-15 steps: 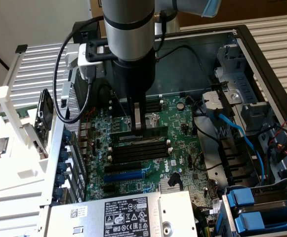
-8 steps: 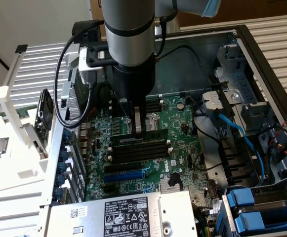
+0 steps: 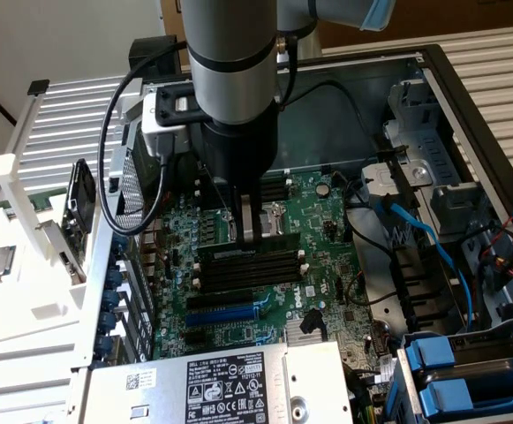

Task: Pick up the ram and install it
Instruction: 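Insert the ram into the slot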

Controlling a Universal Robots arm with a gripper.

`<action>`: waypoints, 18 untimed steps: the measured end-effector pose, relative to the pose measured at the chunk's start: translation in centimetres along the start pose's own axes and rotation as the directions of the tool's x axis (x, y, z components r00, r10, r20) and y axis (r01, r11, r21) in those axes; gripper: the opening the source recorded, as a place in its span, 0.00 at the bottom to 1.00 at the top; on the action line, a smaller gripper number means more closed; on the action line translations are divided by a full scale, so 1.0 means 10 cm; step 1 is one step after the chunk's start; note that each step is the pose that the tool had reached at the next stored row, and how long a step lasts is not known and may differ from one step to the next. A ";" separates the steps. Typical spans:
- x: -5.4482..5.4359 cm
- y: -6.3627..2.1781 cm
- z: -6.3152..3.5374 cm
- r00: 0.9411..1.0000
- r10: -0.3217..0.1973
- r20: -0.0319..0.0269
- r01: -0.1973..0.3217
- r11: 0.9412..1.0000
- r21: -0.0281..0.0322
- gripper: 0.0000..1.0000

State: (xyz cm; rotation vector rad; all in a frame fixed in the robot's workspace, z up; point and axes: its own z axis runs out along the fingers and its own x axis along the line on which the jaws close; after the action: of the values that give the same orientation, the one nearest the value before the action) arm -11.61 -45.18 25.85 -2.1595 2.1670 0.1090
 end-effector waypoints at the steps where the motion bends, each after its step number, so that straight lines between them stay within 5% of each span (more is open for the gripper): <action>1: 0.00 0.000 0.004 1.000 -0.001 0.000 0.001 1.000 0.000 0.12; 5: -0.01 -0.010 0.019 1.000 -0.001 0.000 0.001 1.000 -0.001 0.12; 8: -0.03 -0.019 0.041 1.000 -0.003 -0.017 0.003 1.000 -0.006 0.12; 9: -0.03 -0.027 0.042 1.000 -0.004 -0.018 0.004 1.000 -0.008 0.12; 13: -0.01 -0.030 0.068 1.000 -0.005 -0.018 0.005 1.000 -0.008 0.12; 18: 0.03 -0.030 0.082 1.000 -0.005 -0.010 0.005 1.000 -0.009 0.12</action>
State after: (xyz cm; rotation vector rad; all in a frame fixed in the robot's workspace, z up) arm -11.30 -45.42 25.00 -2.1747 2.1706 0.1077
